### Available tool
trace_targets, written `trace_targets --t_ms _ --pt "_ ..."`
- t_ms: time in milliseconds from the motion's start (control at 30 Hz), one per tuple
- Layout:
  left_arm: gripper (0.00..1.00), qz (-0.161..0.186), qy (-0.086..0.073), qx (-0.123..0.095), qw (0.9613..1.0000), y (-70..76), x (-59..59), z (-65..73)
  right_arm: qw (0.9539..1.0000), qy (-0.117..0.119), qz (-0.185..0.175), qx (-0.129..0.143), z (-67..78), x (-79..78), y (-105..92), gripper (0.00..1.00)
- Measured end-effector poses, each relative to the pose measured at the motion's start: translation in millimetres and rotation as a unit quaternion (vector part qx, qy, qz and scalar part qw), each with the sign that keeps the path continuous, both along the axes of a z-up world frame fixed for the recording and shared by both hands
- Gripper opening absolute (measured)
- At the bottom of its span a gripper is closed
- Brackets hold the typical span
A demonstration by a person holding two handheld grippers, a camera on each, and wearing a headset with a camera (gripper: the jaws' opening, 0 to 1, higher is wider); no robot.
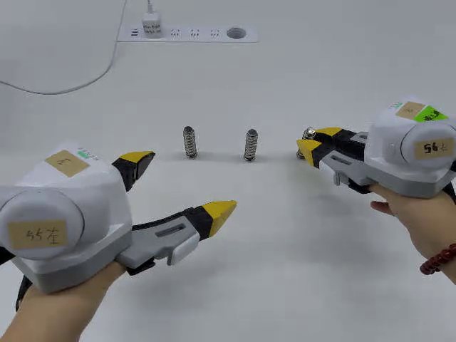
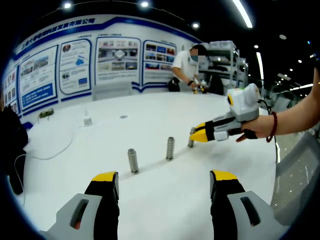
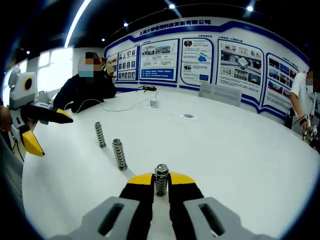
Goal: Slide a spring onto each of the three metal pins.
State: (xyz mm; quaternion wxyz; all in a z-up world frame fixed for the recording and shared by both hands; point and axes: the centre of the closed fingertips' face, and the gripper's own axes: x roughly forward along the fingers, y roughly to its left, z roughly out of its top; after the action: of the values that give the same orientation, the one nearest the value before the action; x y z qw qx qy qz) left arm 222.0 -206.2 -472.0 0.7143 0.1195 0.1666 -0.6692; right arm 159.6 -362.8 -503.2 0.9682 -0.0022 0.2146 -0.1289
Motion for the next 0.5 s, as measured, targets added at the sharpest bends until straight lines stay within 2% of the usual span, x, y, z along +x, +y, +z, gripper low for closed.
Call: trace_targets --t_ms 167,367,500 --pt "0.76 0.004 0.004 -0.002 1.0 -0.4 3.3 1.9 0.9999 -0.003 -0.004 0.016 1.8 -0.9 1.8 0.19" --pt "0.76 0.01 0.003 0.001 0.9999 1.2 8.7 4.6 0.9992 -0.009 -0.007 0.037 12.1 -7.0 7.3 0.28" --pt "0.76 0.013 0.008 0.001 0.9999 2.4 11.5 8.4 0.9994 -0.007 -0.003 0.035 20.5 -12.0 12.1 0.34"
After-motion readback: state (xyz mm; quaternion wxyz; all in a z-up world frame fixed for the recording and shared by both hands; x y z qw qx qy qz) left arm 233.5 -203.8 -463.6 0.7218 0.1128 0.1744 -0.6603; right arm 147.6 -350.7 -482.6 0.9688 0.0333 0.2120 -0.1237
